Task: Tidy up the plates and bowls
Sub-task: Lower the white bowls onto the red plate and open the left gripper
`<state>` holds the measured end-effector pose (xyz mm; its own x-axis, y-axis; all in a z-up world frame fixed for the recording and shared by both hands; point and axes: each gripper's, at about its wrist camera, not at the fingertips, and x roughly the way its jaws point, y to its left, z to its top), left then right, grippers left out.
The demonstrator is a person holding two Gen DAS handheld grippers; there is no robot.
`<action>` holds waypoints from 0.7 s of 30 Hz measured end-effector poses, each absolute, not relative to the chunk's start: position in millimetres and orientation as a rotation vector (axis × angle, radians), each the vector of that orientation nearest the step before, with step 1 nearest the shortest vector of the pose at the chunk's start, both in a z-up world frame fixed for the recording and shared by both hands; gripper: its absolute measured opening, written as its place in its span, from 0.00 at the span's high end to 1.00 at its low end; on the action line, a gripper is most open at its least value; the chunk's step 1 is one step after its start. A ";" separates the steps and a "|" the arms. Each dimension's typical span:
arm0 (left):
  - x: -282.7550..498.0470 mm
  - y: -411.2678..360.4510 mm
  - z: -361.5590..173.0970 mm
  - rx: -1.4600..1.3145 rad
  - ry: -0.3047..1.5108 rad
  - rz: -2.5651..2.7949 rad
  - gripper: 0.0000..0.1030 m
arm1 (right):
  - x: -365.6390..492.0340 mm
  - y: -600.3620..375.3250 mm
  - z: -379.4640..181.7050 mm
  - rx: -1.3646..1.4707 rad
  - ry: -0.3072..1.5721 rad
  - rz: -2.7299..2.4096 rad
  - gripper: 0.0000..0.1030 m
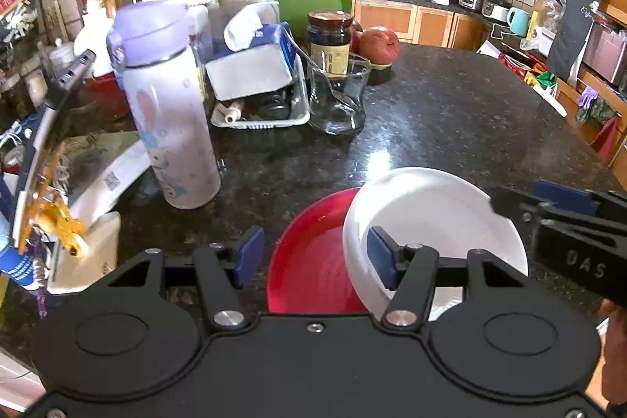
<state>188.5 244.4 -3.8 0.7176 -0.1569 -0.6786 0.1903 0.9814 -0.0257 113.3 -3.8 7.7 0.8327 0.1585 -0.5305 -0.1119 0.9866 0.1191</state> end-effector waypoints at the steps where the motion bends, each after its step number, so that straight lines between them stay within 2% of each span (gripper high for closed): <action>1: 187.3 245.1 -2.7 0.049 0.742 -0.191 0.39 | 110.1 -4.9 8.9 0.091 0.563 0.138 0.50; 21: 147.3 234.1 4.4 0.040 0.731 -0.142 0.39 | 52.1 -18.0 18.4 0.069 0.519 0.183 0.50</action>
